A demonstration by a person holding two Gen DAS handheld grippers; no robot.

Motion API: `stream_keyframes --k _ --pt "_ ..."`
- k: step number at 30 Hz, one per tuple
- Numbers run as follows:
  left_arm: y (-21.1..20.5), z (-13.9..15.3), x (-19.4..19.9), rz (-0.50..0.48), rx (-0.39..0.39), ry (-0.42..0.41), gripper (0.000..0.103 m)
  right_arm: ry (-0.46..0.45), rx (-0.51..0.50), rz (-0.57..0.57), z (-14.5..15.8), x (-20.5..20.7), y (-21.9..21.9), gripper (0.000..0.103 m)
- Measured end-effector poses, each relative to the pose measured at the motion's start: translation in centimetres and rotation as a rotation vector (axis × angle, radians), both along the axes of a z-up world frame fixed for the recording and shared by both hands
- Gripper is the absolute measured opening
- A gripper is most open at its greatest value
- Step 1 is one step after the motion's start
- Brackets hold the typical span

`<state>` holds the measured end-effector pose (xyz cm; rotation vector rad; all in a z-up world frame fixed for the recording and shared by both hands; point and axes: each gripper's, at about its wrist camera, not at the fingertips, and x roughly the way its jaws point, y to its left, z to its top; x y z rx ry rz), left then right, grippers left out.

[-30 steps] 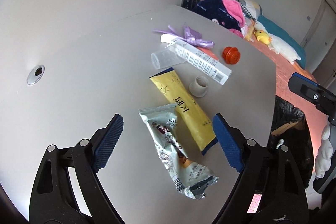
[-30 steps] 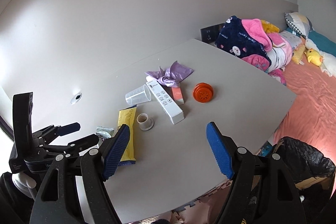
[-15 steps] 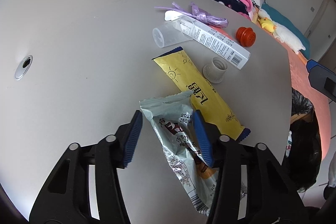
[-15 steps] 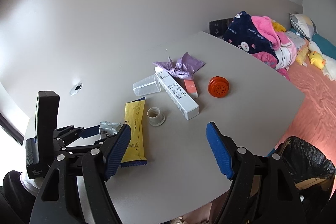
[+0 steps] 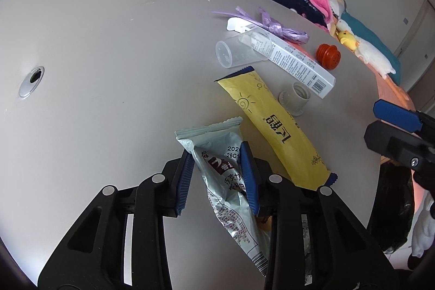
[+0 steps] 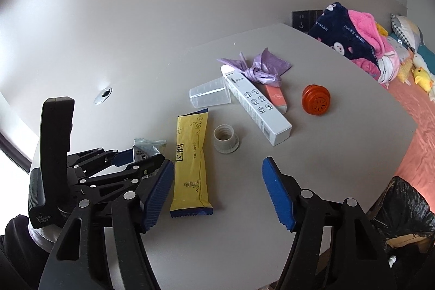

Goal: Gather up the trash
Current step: 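Grasp the yellow packet with the right tool while the left lifts the wrapper, then carry the silver wrapper and yellow packet over the black trash bag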

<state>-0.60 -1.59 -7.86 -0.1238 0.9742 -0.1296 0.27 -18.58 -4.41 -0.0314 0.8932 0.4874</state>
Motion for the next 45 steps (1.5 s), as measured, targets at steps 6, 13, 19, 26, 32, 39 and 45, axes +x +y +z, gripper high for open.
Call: stream_keyframes --k 6,13,19,26,32,39,45 --pt "2.3 0.8 0.0 0.031 -0.023 -0.004 0.034 0.04 -0.011 0.05 -1.2 0.8 2.4 0.066" --pt "4.4 1.1 -0.2 0.067 -0.035 -0.001 0.034 0.095 -0.04 0.073 -3.2 2.3 4.6 0.054" --pt "5.3 1.3 -0.1 0.092 -0.043 -0.009 0.034 0.138 -0.077 0.076 -4.9 2.9 5.4 0.035" --pt "5.2 1.5 -0.1 0.096 -0.051 -0.012 0.034 0.138 -0.049 0.099 -4.4 2.1 5.1 0.025" --pt "4.7 2.8 -0.2 0.076 -0.099 -0.031 0.034 0.121 0.018 0.093 -2.4 1.6 3.7 0.025" --pt "2.6 5.0 0.0 0.026 -0.112 -0.082 0.034 0.062 0.051 0.046 0.0 0.8 1.0 0.025" --pt "-0.6 6.4 0.3 -0.043 -0.115 -0.111 0.034 0.011 0.063 0.001 2.0 -0.2 -1.9 0.025"
